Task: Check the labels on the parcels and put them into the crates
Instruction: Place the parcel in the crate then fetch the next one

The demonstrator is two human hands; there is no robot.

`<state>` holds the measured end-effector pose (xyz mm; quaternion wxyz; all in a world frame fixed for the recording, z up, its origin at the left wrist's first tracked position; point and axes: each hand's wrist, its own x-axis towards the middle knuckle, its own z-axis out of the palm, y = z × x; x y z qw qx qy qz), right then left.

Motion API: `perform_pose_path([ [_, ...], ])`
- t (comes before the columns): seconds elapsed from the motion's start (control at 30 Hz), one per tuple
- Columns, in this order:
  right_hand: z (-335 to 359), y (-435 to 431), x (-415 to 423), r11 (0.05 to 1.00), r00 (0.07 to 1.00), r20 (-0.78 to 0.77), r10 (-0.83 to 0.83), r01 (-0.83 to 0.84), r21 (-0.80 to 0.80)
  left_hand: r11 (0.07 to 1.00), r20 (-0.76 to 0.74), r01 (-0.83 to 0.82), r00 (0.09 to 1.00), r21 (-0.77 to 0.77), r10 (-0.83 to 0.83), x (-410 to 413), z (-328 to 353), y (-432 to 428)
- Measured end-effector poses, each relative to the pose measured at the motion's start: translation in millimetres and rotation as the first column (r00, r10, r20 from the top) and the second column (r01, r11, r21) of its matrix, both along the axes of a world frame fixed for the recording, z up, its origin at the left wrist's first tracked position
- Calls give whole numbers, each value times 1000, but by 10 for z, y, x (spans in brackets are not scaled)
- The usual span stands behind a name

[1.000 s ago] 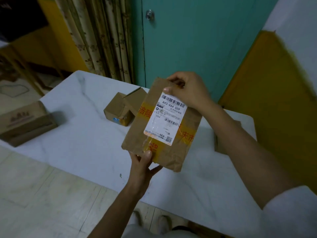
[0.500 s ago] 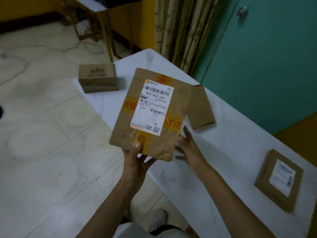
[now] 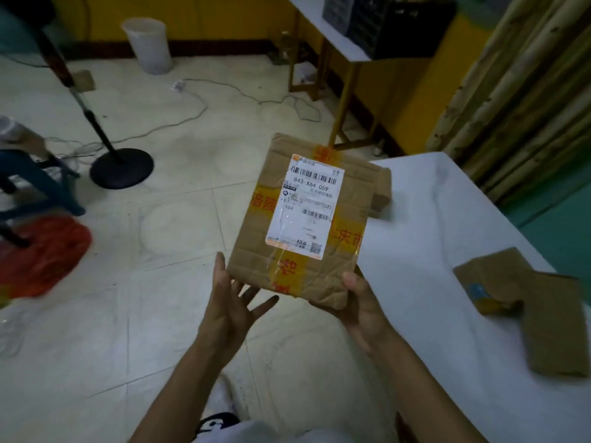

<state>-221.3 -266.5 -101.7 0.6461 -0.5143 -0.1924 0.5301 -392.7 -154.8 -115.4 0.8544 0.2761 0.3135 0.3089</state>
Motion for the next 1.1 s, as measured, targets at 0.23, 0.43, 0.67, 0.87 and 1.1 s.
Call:
perform_pose_path([
  [0.23,51,1612,-573,996,996,20,84,-84,23,991,-71,67,996,115,-59,-787,135,1530],
  [0.43,45,2472,-570,985,965,216,150,-126,-118,996,3,-36,999,86,36,-750,177,2330],
  [0.67,-112,3499,-3,976,930,300,214,-188,-111,994,-45,16,999,112,-11,-309,64,3398],
  [0.87,-181,4706,627,987,953,257,162,-157,-38,986,-110,37,994,163,-19,389,46,4585],
  [1.1,111,5947,1544,995,954,285,94,-99,6,964,-60,79,996,256,-65,1377,288,5878],
])
